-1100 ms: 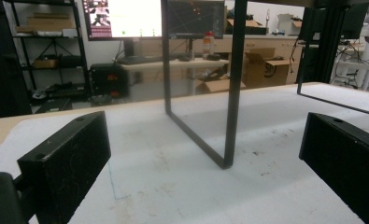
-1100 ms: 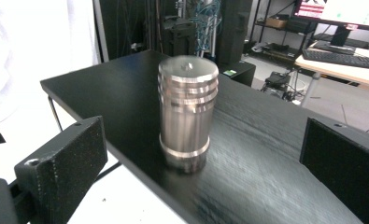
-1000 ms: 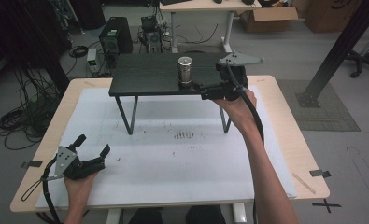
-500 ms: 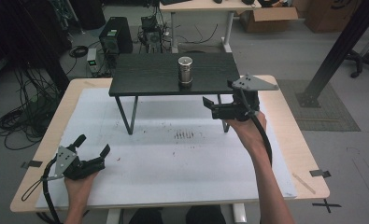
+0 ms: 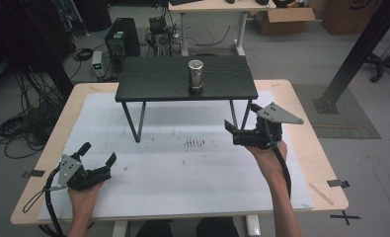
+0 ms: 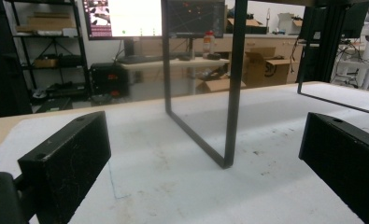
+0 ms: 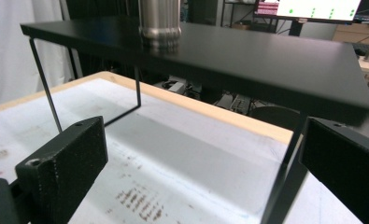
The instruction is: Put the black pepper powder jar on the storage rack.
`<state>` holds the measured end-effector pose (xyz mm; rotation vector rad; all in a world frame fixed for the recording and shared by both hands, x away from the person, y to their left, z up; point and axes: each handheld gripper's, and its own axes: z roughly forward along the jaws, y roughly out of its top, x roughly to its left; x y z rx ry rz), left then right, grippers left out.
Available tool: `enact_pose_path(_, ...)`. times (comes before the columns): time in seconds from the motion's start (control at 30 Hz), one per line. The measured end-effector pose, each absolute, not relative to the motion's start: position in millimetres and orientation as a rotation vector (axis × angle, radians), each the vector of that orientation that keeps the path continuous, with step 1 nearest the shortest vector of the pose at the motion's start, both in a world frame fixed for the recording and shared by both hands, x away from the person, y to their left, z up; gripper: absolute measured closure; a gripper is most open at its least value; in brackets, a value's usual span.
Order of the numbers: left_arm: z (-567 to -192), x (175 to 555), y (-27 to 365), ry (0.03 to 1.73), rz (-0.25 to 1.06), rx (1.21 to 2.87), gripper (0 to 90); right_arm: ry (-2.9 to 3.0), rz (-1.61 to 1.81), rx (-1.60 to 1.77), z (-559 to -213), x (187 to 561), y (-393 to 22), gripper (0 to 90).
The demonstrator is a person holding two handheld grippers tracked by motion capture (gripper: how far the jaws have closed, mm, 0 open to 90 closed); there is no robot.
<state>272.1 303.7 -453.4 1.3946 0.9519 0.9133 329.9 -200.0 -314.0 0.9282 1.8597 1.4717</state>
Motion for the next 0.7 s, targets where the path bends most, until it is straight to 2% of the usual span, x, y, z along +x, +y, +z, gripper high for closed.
enact_pose_path(0.7, -453.4, 272.1, 303.7, 0.952, 0.914, 1.393, 2.5, 1.686, 1.530, 1.025, -407.7, 305.7, -240.7, 0.3)
